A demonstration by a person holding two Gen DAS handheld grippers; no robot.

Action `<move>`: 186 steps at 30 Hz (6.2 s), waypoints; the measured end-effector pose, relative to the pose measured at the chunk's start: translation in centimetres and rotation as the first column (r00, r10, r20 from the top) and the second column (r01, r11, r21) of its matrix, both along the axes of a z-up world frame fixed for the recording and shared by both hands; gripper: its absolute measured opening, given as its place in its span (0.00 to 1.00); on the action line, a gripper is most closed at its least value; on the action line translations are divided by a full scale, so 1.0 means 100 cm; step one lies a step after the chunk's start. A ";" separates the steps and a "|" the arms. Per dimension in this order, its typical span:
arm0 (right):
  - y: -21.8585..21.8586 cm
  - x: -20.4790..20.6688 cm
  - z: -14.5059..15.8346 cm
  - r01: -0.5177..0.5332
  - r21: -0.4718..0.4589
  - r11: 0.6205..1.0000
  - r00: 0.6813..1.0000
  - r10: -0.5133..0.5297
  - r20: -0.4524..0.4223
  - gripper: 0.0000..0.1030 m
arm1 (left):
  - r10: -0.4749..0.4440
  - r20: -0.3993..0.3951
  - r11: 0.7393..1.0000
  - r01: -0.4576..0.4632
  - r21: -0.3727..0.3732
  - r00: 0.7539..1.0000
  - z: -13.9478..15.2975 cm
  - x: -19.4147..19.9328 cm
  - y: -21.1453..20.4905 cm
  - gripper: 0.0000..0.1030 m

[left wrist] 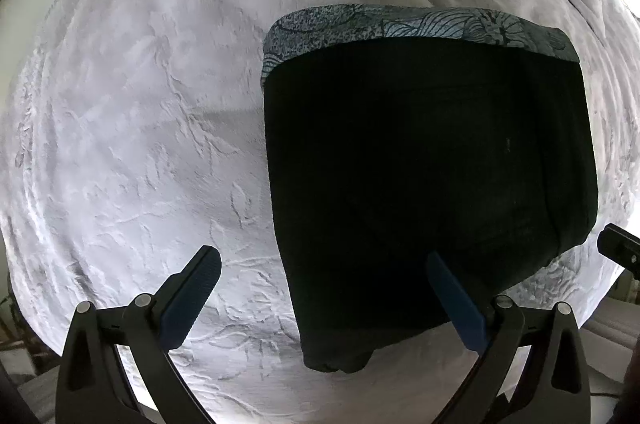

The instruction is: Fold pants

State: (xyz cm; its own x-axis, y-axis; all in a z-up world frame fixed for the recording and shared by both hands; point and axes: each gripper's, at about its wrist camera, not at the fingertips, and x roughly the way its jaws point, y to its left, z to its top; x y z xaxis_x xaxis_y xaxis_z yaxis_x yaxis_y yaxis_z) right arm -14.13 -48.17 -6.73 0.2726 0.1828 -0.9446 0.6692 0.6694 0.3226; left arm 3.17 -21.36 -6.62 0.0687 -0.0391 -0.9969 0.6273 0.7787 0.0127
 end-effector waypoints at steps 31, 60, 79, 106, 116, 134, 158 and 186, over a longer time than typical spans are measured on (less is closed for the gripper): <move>-0.038 0.005 -0.020 0.010 0.046 0.999 1.000 -0.012 0.024 0.92 | -0.010 -0.042 1.000 0.010 -0.024 0.999 -0.031 0.023 -0.033 1.00; -0.073 0.050 -0.092 -0.058 0.419 0.906 0.984 -0.020 0.180 0.73 | 0.067 -0.324 0.931 -0.176 -0.321 0.944 -0.074 0.067 -0.049 0.91; 0.011 0.043 0.006 -0.130 0.423 0.897 0.952 -0.008 0.307 0.46 | 0.055 -0.240 0.905 -0.150 -0.398 0.969 0.023 0.061 0.045 0.58; 0.143 0.060 0.000 -0.106 0.029 0.994 0.994 0.106 -0.020 0.78 | 0.171 0.046 0.979 -0.164 -0.121 0.984 0.014 0.057 0.176 0.77; 0.181 0.059 0.033 -0.137 -0.079 0.987 0.990 0.134 -0.035 0.86 | 0.151 0.089 0.988 -0.146 -0.055 0.985 0.028 0.029 0.162 0.99; 0.214 0.077 0.061 -0.224 -0.247 0.943 0.974 0.206 -0.097 1.00 | 0.140 0.114 0.989 -0.133 -0.065 0.984 0.041 0.021 0.148 1.00; 0.218 0.092 0.061 -0.239 -0.258 0.936 0.969 0.211 -0.132 1.00 | 0.111 0.181 0.994 -0.107 -0.032 0.977 0.051 0.020 0.145 1.00; 0.222 0.100 0.056 -0.261 -0.251 0.932 0.962 0.229 -0.152 1.00 | 0.130 0.171 0.991 -0.130 -0.012 0.977 0.046 0.023 0.152 1.00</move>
State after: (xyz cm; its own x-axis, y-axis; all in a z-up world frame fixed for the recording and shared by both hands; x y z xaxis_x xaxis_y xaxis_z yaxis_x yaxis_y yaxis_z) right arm -4.17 -25.98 -1.15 0.1351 -0.0324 -0.9903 0.4956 0.8677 0.0392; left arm 5.44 -6.15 -2.05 0.2423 -0.0196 -0.9700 0.5095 0.8534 0.1100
